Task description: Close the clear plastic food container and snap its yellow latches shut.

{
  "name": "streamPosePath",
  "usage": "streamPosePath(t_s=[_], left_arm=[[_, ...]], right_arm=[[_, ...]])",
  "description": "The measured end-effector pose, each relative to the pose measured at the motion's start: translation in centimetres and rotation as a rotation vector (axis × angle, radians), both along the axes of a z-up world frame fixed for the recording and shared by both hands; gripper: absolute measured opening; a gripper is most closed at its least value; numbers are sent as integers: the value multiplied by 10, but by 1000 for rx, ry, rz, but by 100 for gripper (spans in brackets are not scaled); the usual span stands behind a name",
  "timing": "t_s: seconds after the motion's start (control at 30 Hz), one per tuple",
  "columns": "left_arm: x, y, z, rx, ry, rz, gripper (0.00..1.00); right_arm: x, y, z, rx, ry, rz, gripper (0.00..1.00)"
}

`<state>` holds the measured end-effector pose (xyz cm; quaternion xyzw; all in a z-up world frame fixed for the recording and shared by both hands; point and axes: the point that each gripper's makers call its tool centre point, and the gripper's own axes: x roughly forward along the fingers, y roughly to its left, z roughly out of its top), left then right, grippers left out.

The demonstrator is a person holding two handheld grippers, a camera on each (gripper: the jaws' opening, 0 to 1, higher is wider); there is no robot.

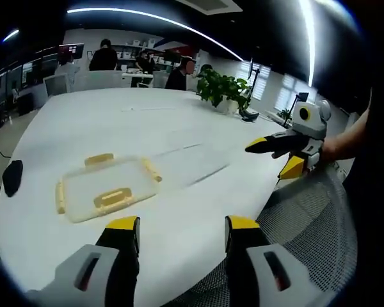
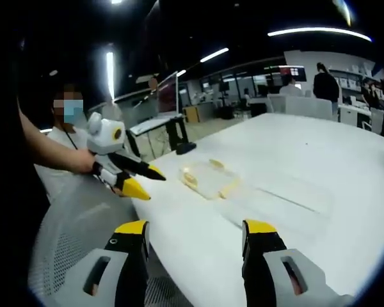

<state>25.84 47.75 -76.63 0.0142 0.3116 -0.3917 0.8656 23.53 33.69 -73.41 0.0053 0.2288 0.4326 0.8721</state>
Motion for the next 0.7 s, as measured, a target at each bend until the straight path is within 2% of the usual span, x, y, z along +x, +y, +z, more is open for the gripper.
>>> streamPosePath(t_s=[0.63, 0.7], left_arm=[[-3, 0, -6, 25, 22, -5, 53], [-2, 1, -6, 28, 20, -3, 52]], right_arm=[[-2, 1, 0, -4, 0, 12, 56], [-1, 0, -1, -9, 1, 11, 53]])
